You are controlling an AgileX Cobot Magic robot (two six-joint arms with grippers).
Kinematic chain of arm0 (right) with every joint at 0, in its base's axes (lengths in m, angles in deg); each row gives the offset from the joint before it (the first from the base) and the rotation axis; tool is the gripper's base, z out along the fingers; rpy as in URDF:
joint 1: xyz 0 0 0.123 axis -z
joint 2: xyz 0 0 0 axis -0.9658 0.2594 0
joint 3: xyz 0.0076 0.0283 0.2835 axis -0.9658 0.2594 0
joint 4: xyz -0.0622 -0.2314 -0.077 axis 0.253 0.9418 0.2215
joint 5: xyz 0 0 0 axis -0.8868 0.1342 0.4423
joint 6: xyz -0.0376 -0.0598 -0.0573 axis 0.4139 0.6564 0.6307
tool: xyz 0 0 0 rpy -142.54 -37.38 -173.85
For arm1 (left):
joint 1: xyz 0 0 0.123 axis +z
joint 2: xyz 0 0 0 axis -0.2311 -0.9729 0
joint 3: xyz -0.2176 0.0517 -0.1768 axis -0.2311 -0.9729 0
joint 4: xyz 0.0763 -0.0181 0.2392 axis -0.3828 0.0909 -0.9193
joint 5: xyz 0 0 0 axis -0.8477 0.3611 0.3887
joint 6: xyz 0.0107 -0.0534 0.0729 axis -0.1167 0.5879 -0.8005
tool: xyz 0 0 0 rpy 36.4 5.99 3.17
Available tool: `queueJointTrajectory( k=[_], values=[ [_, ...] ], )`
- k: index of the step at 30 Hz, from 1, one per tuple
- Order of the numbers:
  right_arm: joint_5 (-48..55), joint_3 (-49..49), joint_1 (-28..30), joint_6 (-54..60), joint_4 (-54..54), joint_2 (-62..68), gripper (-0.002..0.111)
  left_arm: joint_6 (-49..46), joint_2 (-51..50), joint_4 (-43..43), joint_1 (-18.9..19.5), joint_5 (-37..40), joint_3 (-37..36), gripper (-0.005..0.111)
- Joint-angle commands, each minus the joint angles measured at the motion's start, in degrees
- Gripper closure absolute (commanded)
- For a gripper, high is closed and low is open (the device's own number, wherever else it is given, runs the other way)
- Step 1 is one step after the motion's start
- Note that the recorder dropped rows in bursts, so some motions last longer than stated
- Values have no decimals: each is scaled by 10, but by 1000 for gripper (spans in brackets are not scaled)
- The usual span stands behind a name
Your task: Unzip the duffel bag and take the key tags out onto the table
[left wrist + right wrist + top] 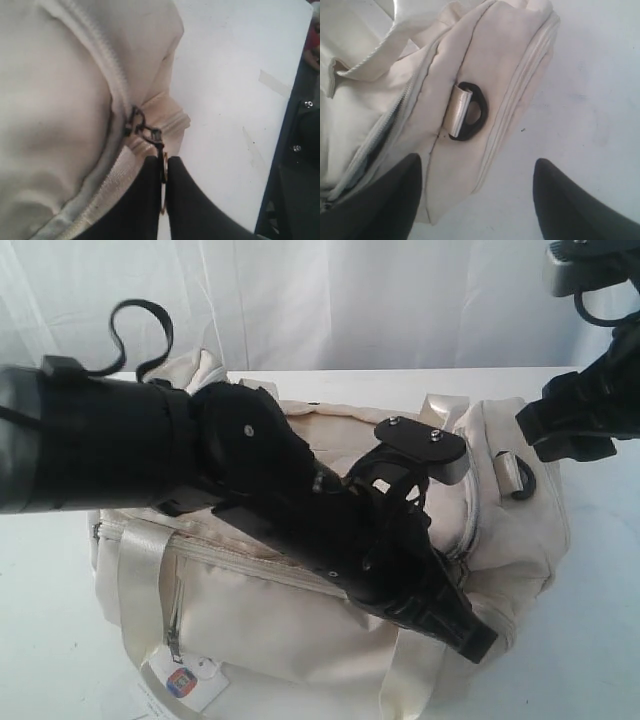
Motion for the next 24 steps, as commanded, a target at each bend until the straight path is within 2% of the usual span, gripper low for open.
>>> queueJointTrajectory(
  k=[1, 13, 20, 24],
  values=[
    [11, -2, -3, -2, 1, -7, 48, -4, 47, -41, 0, 47, -5, 107],
    [20, -3, -3, 34, -147, -100, 48, 2, 95, -92, 0, 95, -5, 107],
    [-68, 43, -3, 5, -239, -106, 48, 3, 95, -94, 0, 92, -5, 107],
    [-105, 82, -3, -28, -250, -100, 48, 3, 95, -94, 0, 90, -5, 107]
  ],
)
